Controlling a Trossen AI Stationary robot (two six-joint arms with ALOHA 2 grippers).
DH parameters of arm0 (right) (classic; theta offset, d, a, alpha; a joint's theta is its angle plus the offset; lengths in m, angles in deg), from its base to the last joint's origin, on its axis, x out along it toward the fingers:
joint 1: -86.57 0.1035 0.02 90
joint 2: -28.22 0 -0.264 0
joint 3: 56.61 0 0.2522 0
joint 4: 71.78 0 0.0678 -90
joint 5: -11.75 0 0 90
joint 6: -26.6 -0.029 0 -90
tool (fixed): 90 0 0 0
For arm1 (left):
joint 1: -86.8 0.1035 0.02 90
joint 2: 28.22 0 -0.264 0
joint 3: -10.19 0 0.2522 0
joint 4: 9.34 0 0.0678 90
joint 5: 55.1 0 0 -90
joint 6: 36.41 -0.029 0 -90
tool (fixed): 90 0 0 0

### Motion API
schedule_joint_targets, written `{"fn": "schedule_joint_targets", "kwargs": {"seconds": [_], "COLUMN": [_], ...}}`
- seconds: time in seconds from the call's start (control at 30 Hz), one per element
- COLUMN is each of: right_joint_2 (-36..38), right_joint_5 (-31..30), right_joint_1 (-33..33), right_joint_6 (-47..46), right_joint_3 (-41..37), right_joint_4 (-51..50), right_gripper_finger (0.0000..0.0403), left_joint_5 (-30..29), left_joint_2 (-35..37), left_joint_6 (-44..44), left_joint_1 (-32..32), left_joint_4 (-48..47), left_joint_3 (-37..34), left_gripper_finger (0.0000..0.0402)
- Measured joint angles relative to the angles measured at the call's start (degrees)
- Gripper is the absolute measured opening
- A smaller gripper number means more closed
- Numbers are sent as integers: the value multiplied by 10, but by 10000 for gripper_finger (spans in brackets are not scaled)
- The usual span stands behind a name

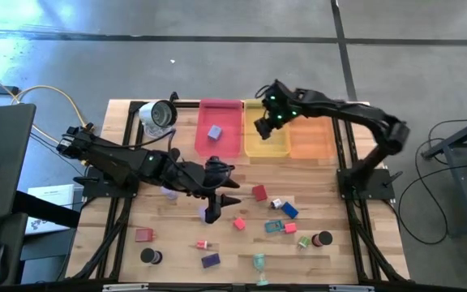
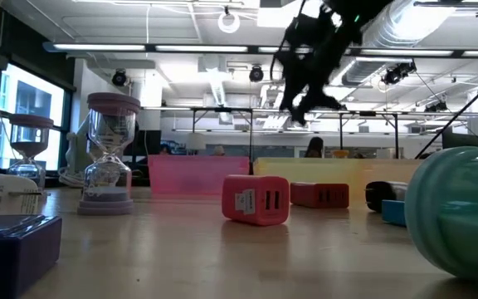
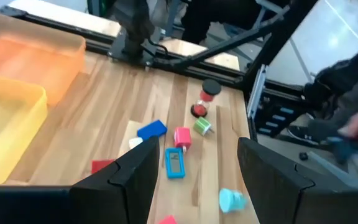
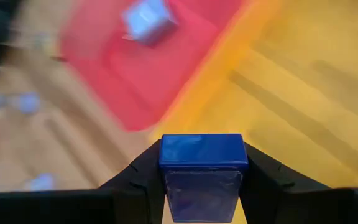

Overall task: Pick & Place Office items
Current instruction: Put the top purple digital clock into the yellow bin

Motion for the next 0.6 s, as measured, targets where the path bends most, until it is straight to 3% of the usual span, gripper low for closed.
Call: {"fn": "schedule_joint_targets", "kwargs": {"seconds": [0.23, 0.43, 0.6], "right_joint_2": [-118, -144, -145], "right_joint_5": [5, -8, -10], "right_joint_1": [-32, -30, -31], "right_joint_6": [9, 14, 19], "right_joint_3": [0, 0, 0], "right_joint_4": [-9, -8, -5], "right_gripper_finger": [140, 148, 185], "left_joint_5": [2, 14, 46], "left_joint_2": [0, 0, 0], "left_joint_6": [0, 0, 0], "left_joint_1": [0, 6, 26], "left_joint_4": [-34, -53, -58], "left_joint_3": [0, 0, 0], "left_gripper_finger": [212, 212, 212]}}
